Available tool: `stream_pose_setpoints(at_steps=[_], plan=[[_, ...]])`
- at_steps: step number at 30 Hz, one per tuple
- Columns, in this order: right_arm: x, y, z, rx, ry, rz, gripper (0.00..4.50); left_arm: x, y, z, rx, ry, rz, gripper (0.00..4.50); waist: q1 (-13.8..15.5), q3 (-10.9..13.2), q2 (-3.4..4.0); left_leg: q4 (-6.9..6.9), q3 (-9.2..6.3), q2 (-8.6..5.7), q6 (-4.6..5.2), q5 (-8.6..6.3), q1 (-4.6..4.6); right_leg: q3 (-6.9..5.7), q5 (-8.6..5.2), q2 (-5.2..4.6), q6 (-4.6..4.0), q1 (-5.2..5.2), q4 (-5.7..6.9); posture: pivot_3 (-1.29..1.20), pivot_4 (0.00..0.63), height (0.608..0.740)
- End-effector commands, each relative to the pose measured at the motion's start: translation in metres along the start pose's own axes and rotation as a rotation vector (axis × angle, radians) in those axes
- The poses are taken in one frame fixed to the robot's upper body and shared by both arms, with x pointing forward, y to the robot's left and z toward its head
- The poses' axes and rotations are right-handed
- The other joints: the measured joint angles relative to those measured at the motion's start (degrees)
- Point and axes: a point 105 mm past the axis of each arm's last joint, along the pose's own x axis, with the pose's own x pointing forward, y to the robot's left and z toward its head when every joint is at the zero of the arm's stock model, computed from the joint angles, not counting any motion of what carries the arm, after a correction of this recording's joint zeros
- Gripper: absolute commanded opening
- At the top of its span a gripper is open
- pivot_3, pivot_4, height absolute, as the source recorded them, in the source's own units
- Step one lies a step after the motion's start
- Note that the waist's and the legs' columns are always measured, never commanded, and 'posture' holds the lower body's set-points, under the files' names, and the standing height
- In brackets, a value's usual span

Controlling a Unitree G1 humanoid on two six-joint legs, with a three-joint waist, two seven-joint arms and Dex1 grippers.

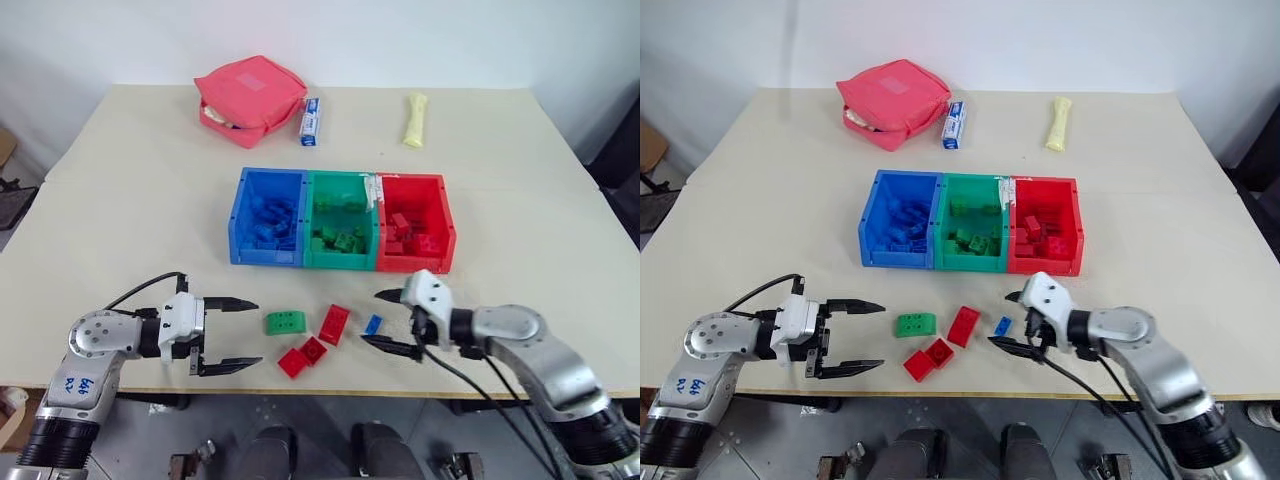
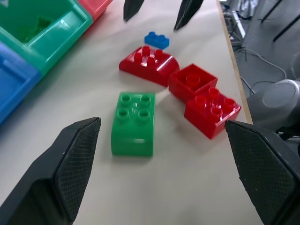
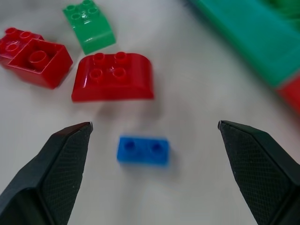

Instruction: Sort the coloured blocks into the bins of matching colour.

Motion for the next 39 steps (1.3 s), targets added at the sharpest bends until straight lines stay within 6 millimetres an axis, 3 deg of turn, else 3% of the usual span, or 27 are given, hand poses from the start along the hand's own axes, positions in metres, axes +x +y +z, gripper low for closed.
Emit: stream_pose_setpoints(at_steps=[1,7,11,13,16,19,21,23,28,32,36,39], plan=[[0.004,-0.003,-0.005,-0.007,0.033,-0.030,4.50,-0.006,0.001,0.010,0.050,0.000,0.026,4.49,-0.17,0.00,0.00,0.00,0.01,0.00,0.00,0.00,0.01,0.00,0.00,0.00,0.00,0.00,0.00,0.00,0.150,0.740],[0.002,0.009,-0.010,0.008,0.047,0.020,2.48,-0.011,0.000,0.010,0.043,0.005,0.062,4.50,-0.24,-0.01,-0.01,-0.07,0.01,0.04,0.00,0.00,0.07,0.00,0.00,0.04,0.00,0.03,0.01,0.00,0.150,0.740],[0.003,0.009,-0.002,-0.014,0.011,0.041,1.42,-0.014,0.009,0.014,0.017,-0.038,0.153,4.50,-0.26,-0.01,-0.01,-0.06,0.01,0.04,0.00,0.00,0.06,0.00,0.00,0.05,0.00,0.03,0.00,0.00,0.150,0.740],[0.004,0.006,0.013,-0.018,-0.048,0.054,1.43,-0.018,0.017,0.018,-0.012,-0.070,0.233,4.50,-0.27,-0.01,-0.02,-0.06,0.01,0.05,0.01,-0.01,0.06,0.00,0.00,0.05,0.00,0.02,0.02,0.00,0.150,0.740],[0.009,-0.001,0.058,-0.021,-0.191,0.085,1.43,-0.031,0.033,0.025,-0.069,-0.150,0.438,4.50,-1.01,-0.01,-0.01,-0.05,0.05,0.06,0.01,0.00,0.06,0.04,0.00,0.09,0.00,-0.01,0.06,0.00,0.150,0.740],[0.025,-0.008,0.112,-0.034,-0.309,0.109,1.43,-0.049,0.030,0.022,-0.108,-0.189,0.581,4.50,-2.36,0.00,-0.02,-0.08,0.05,0.11,-0.03,0.02,0.07,0.04,0.00,0.14,0.00,-0.08,0.14,0.00,0.150,0.740],[0.059,-0.017,0.155,-0.041,-0.383,0.080,1.43,-0.063,0.019,0.013,-0.153,-0.189,0.665,4.50,-3.14,-0.02,-0.04,-0.17,0.04,0.12,-0.12,0.06,0.07,0.02,-0.01,0.15,-0.03,-0.20,0.26,0.00,0.150,0.740],[0.083,-0.016,0.178,-0.047,-0.401,0.079,1.43,-0.072,0.011,0.006,-0.173,-0.166,0.708,4.50,-3.32,-0.04,-0.06,-0.22,0.03,0.14,-0.23,0.08,0.07,0.03,-0.06,0.18,-0.15,-0.39,0.52,0.00,0.150,0.740],[0.122,-0.027,0.204,-0.124,-0.383,0.018,1.43,-0.094,0.004,-0.005,-0.199,-0.122,0.789,4.50,-2.29,-0.07,-0.13,-0.13,-0.11,-0.04,-0.25,0.05,-0.17,-0.08,-0.09,0.05,-0.23,-0.86,0.96,0.00,0.150,0.740],[0.132,-0.030,0.207,-0.142,-0.382,0.014,1.43,-0.097,0.004,-0.005,-0.198,-0.119,0.797,4.50,-2.17,-0.08,-0.13,0.03,0.02,-0.15,-0.07,0.02,-0.19,-0.09,0.07,-0.04,-0.36,-0.81,0.90,0.00,0.150,0.740],[0.131,-0.029,0.206,-0.132,-0.393,0.041,2.72,-0.091,0.003,0.002,-0.180,-0.120,0.754,4.50,-2.33,-0.08,-0.13,-0.02,0.03,-0.08,-0.11,0.03,-0.19,-0.10,0.08,0.02,-0.38,-0.87,0.92,0.00,0.150,0.740],[0.114,-0.028,0.205,-0.165,-0.441,0.077,3.68,-0.084,0.007,0.004,-0.175,-0.116,0.704,4.50,-2.52,-0.07,-0.13,-0.11,0.03,0.01,-0.21,0.08,-0.19,-0.12,0.08,0.07,-0.38,-0.91,0.92,0.00,0.150,0.740]])
